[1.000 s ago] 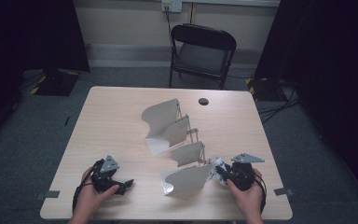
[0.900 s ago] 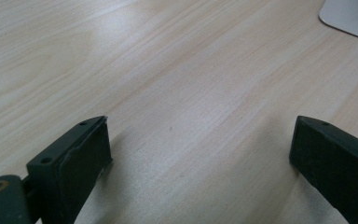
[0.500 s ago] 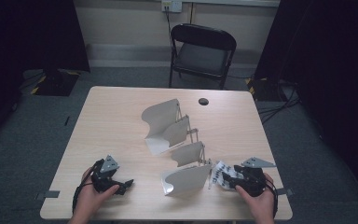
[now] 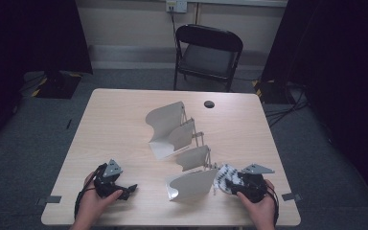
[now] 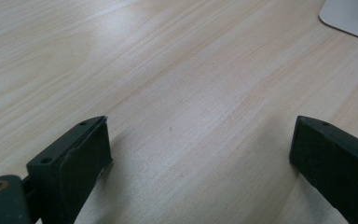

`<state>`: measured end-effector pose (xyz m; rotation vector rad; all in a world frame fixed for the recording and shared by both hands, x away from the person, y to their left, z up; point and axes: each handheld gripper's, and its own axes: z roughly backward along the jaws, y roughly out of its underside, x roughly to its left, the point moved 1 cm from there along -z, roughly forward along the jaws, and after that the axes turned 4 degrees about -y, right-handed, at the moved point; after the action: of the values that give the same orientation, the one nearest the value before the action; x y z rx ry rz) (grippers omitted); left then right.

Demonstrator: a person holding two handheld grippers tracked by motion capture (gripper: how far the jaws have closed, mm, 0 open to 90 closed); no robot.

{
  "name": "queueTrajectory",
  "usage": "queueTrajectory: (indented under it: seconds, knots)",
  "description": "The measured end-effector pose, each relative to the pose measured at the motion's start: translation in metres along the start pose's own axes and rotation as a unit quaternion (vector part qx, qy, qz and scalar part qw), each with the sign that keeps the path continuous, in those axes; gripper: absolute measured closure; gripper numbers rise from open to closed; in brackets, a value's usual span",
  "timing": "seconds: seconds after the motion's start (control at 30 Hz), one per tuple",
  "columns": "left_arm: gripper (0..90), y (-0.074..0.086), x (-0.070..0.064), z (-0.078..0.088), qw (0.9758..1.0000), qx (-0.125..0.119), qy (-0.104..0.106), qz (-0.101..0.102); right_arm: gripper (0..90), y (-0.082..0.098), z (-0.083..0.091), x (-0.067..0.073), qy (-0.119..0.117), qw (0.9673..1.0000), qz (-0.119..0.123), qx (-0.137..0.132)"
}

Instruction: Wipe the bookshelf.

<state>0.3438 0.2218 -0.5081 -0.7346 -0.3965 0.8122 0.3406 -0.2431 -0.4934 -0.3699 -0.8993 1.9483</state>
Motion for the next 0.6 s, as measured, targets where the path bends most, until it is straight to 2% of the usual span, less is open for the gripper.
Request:
queueTrajectory:
  seconds: [0.2, 0.4, 0.53, 0.6]
  knots:
    - [5.0, 0.0, 0.0, 0.0, 1.0, 0.0, 0.0, 0.0, 35.9, -0.007, -0.005, 0.001, -0.002, 1.0, -0.004, -0.003]
    - [5.0, 0.0, 0.0, 0.0, 1.0, 0.0, 0.0, 0.0, 33.4, -0.011, 0.015, 0.0, -0.015, 0.9998, 0.001, -0.014]
    - [5.0, 0.0, 0.0, 0.0, 1.0, 0.0, 0.0, 0.0, 35.1, -0.011, 0.031, -0.003, -0.013, 0.9994, 0.002, -0.033]
    - [5.0, 0.0, 0.0, 0.0, 1.0, 0.0, 0.0, 0.0, 36.5, -0.005, 0.027, -0.008, -0.004, 0.9997, -0.002, -0.023]
